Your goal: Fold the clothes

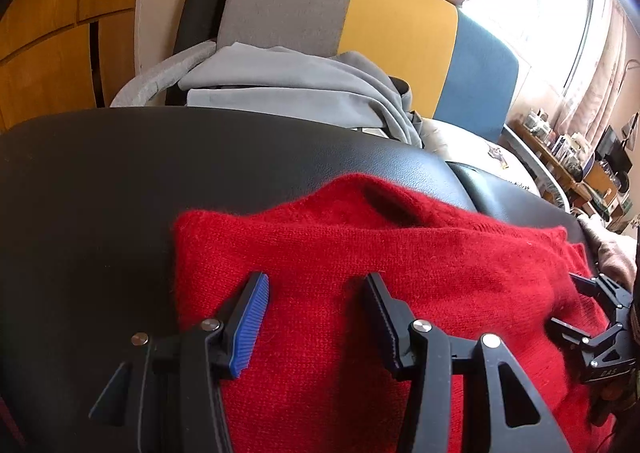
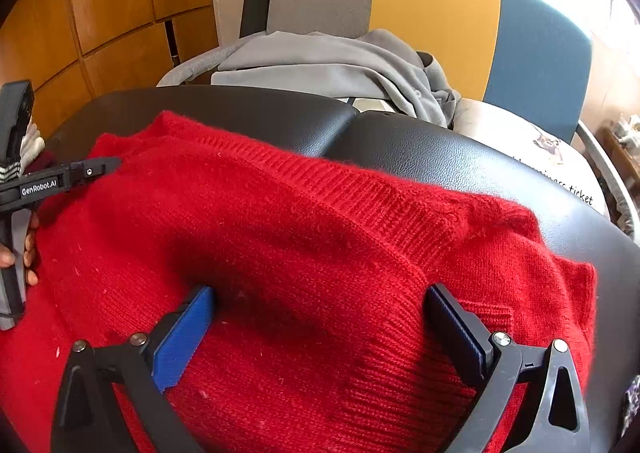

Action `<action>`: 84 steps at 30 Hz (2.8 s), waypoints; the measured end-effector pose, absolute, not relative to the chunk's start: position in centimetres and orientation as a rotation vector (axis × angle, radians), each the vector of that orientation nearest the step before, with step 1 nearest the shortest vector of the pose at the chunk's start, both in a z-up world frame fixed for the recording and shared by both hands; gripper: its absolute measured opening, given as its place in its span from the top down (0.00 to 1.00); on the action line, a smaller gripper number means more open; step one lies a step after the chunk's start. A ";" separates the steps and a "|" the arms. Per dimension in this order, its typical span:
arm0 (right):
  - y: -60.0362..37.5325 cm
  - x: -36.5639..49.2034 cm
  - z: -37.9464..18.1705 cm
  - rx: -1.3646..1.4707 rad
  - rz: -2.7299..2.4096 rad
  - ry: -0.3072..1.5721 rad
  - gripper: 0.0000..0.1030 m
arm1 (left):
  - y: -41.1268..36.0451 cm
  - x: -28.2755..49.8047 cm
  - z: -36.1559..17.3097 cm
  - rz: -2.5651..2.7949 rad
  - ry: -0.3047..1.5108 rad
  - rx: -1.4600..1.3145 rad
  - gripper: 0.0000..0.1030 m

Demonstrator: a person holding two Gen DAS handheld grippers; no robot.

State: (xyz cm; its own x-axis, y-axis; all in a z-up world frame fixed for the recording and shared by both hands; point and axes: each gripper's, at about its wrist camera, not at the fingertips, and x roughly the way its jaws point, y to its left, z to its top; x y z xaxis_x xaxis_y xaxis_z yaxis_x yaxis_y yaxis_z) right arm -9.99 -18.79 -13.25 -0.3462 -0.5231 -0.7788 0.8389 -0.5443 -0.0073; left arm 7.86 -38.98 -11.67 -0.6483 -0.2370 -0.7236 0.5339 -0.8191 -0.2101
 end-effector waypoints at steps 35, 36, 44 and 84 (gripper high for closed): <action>15.3 0.1 -14.4 1.316 -1.579 -0.506 0.03 | -29.4 38.7 -12.0 -2.498 1.075 0.821 0.41; 15.0 0.5 -14.6 1.319 -1.550 -0.506 0.03 | -29.2 38.9 -12.0 -2.506 1.090 0.829 0.41; 14.6 2.9 -17.0 1.311 -1.393 -0.570 0.03 | -26.9 40.0 -13.2 -2.553 1.122 0.965 0.40; 15.7 3.0 -20.1 1.323 -1.396 -0.519 0.71 | -23.7 37.9 -16.3 -2.463 1.144 1.133 0.61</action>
State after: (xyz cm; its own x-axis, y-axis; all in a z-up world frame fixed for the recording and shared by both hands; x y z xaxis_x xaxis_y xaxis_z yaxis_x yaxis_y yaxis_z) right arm 2.99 15.71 -20.08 0.2125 -0.8833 -0.4178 0.3957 -0.3132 0.8634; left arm 37.93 -23.66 -16.32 -0.6864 0.1310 -0.7153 0.4620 -0.6810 -0.5681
